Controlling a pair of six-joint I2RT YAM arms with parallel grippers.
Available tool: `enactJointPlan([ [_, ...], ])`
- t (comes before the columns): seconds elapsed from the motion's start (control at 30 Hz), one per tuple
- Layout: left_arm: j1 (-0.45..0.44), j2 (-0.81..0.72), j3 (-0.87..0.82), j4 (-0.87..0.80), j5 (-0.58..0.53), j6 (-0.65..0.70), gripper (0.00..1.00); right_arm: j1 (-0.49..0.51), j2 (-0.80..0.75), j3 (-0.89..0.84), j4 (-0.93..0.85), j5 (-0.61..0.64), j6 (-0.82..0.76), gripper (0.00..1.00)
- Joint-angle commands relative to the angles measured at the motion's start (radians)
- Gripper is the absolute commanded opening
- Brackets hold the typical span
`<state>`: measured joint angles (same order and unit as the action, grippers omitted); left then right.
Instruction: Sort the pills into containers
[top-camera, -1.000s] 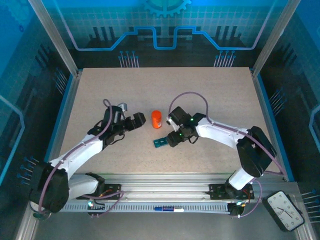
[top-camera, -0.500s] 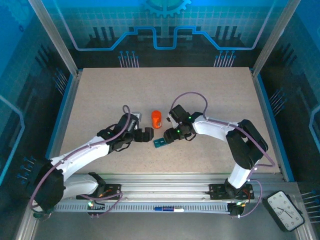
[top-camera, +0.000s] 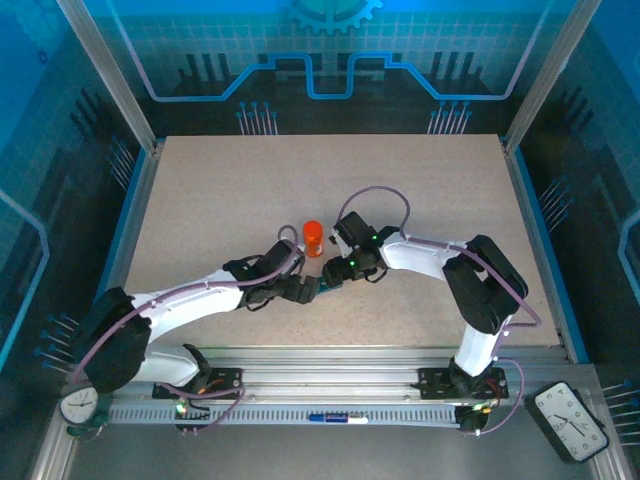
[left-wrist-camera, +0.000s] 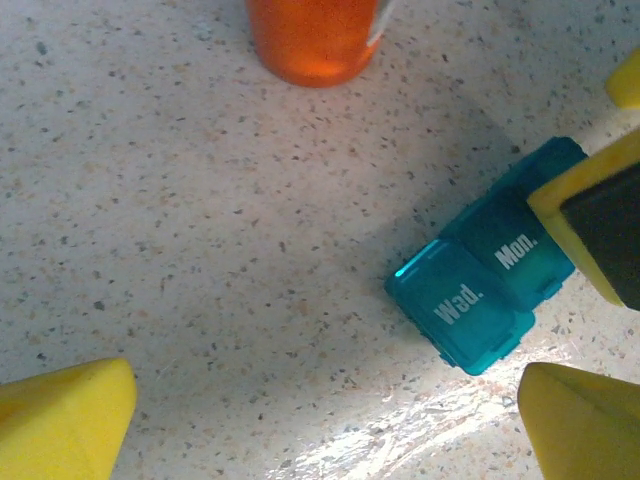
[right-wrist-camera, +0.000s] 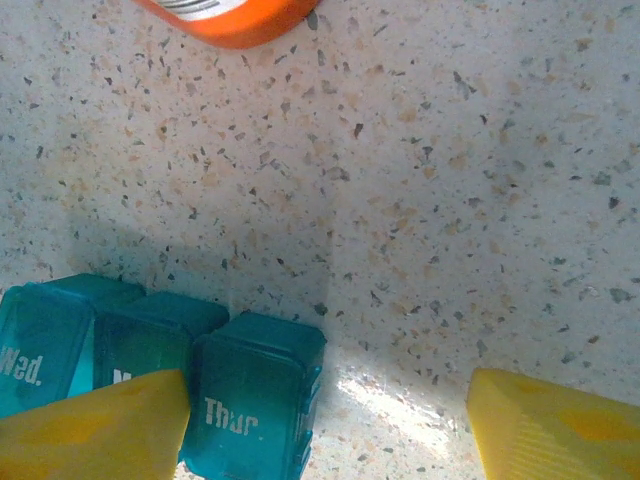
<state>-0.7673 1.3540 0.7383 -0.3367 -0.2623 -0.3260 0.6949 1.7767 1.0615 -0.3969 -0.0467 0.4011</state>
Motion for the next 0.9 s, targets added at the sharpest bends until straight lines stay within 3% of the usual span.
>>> enactJointPlan([
  [0.0, -0.040, 0.033, 0.034, -0.023, -0.054, 0.055, 0.99, 0.009, 0.018, -0.006, 0.016, -0.016, 0.013, 0.74],
  [0.43, -0.078, 0.106, 0.023, 0.027, -0.049, 0.066, 0.99, 0.008, 0.020, -0.036, 0.030, -0.018, 0.020, 0.74],
  [0.87, -0.042, 0.131, 0.044, 0.011, -0.144, 0.019, 0.99, 0.009, 0.029, -0.046, 0.037, -0.020, 0.020, 0.73],
])
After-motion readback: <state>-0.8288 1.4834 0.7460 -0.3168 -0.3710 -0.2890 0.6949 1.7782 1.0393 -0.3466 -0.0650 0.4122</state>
